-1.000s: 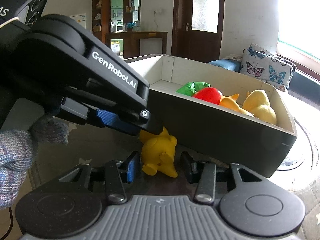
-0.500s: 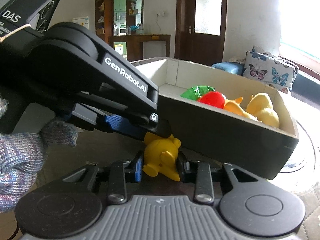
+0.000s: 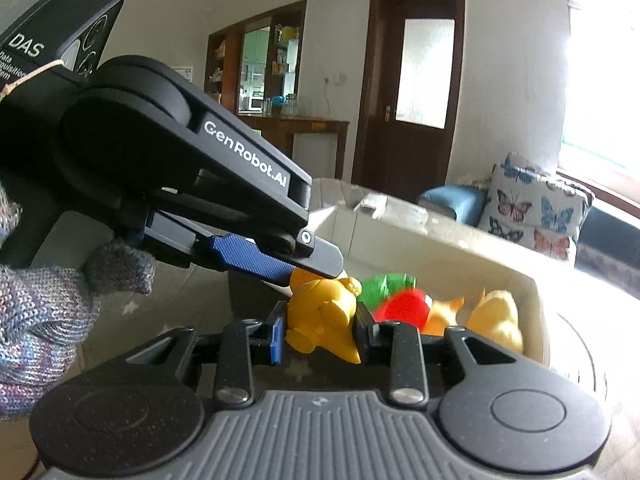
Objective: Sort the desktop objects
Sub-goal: 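Close the left gripper on the yellow duck while the right gripper grips it too, then lift the yellow duck with both grippers and lower it into the box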
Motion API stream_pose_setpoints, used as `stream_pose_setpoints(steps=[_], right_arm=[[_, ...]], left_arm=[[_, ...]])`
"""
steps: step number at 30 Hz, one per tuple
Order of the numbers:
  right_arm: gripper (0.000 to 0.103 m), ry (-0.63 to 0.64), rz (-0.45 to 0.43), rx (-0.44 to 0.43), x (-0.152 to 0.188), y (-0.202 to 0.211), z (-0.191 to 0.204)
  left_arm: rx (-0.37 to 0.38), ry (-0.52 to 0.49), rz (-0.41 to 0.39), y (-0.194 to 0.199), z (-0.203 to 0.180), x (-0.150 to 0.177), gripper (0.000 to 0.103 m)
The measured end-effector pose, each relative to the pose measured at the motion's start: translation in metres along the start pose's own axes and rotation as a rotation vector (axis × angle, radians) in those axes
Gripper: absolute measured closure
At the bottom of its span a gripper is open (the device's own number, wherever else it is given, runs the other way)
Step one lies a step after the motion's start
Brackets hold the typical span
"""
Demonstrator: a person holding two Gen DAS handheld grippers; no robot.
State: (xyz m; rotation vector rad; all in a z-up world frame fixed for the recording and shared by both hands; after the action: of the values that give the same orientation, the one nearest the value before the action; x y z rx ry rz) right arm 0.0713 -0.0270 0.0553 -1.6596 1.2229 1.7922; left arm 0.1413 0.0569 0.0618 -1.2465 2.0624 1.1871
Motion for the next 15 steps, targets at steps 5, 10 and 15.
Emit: stream_pose_setpoints(steps=[5, 10, 15], right_arm=[[0.071, 0.010, 0.022, -0.023, -0.017, -0.027, -0.013], [0.071, -0.001, 0.070, -0.060, -0.023, -0.055, -0.024], [0.071, -0.021, 0.134, -0.098, -0.021, -0.086, -0.034]], left_arm=[[-0.026, 0.023, -0.006, -0.018, 0.004, -0.020, 0.071], [-0.059, 0.054, 0.016, -0.043, 0.015, -0.032, 0.071], [-0.089, 0.096, 0.065, -0.068, 0.033, -0.036, 0.071]])
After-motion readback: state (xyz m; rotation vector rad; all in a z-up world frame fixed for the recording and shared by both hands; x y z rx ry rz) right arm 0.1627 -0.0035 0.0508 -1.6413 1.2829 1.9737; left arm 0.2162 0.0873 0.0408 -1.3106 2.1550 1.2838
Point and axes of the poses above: each gripper's, at about its wrist camera, not at the fingertips, and y roughly against the way its jaws point, z to its left, x to its underside, the point moved 1 cm from there along -y, roughly the way its jaws point, and after that the axes turned 8 degrees about -z, right-handed, at the moved point
